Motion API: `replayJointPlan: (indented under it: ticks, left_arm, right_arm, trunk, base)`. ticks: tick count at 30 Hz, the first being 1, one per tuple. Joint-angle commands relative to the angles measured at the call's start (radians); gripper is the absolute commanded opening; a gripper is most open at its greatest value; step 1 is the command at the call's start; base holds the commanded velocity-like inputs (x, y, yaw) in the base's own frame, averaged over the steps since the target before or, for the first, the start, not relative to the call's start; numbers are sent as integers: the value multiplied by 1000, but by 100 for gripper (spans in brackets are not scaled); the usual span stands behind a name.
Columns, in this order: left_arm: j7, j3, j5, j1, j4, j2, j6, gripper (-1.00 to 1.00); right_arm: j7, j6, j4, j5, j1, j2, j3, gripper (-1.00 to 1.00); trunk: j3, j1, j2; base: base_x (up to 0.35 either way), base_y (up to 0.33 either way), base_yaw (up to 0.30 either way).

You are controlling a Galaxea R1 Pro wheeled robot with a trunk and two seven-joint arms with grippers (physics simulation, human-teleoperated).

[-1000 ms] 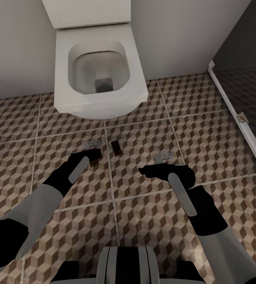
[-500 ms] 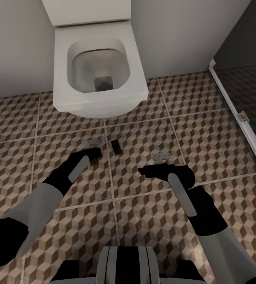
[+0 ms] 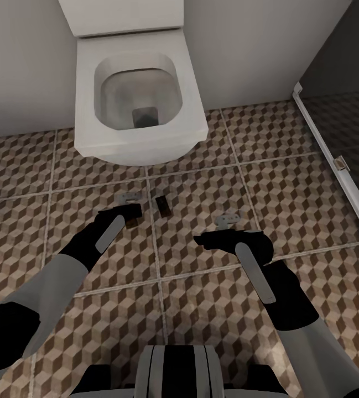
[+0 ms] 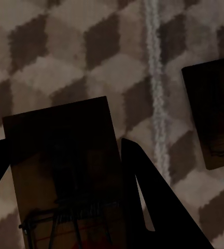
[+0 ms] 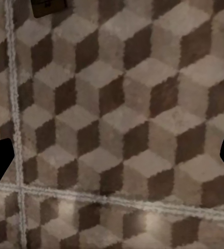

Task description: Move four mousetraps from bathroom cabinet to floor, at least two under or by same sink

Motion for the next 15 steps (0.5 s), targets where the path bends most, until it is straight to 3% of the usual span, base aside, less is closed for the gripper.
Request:
replayJointPlan:
  ticks: [1, 15]
  left_arm:
    - [11, -6, 7, -1, -2, 1, 2, -100]
    - [11, -6, 6, -3, -2, 1, 1, -100]
  right_arm:
    - [-10, 2, -1, -10, -1, -1, 2, 100]
    - [-10, 2, 0, -10, -1, -1, 2, 100]
  trunk:
    - [-1, 0, 0]
    - [-1, 0, 0]
  base:
    - [0, 0, 0]
    - [0, 0, 0]
